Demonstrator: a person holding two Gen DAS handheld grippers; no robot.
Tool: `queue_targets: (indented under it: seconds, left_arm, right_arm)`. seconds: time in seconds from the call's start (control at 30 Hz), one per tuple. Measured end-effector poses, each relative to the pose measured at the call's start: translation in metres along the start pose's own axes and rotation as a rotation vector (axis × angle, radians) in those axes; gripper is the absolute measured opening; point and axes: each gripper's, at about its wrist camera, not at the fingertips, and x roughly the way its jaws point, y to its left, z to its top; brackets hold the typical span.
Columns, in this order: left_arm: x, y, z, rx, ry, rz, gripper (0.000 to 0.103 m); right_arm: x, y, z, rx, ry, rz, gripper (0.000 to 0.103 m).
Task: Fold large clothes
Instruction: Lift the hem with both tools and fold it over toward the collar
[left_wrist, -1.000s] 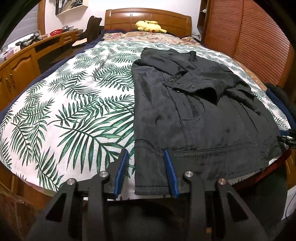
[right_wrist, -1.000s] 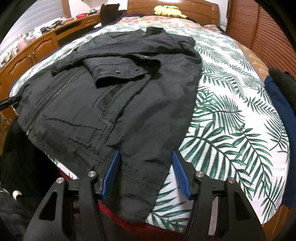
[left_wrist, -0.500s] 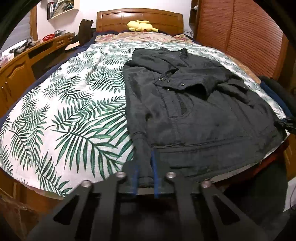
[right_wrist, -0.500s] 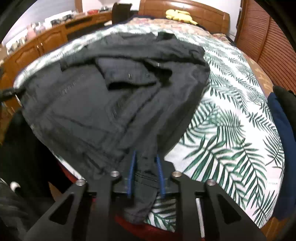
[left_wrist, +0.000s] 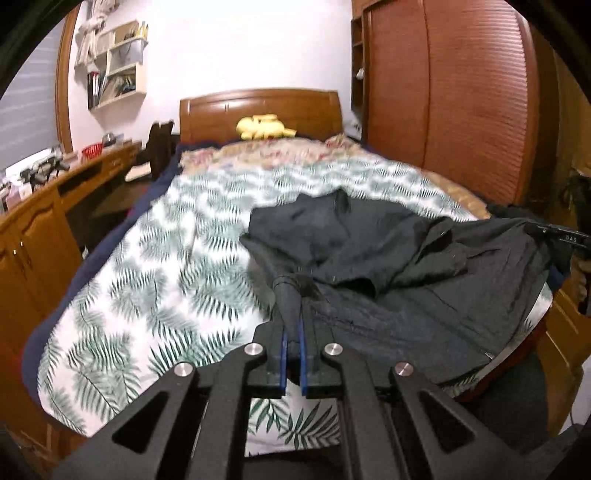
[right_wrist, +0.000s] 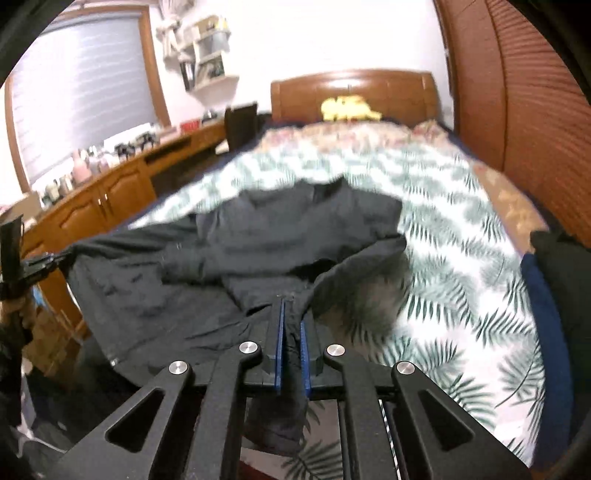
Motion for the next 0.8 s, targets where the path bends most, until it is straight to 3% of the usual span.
queue_targets:
  seconds: [0.23, 0.57, 0.7, 0.8]
  left_arm:
    - [-0.053, 0.003, 0.037, 0.023, -0.127, 0.006, 0.002]
    - [-0.141, 0.0, 0.047, 0.035, -0.271, -0.028, 0.002]
    - [-0.151, -0.003, 0.055, 0.061, -0.301, -0.009, 0.002]
    - [-0.128, 0.003, 0.064, 0.051, -0.273, 0.004, 0.002]
  right_arm:
    - [-0.053, 0.007, 0.019, -0.029, -0.089, 0.006, 0.004]
    - [-0.142, 0.037, 0.023, -0.081, -0.196, 0.01, 0.004]
    - [-0.156, 0.043, 0.028, -0.117, -0.202, -0.013, 0.004]
    - [-0.146, 0.035, 0.032, -0.118, -0.183, -0.031, 0.004]
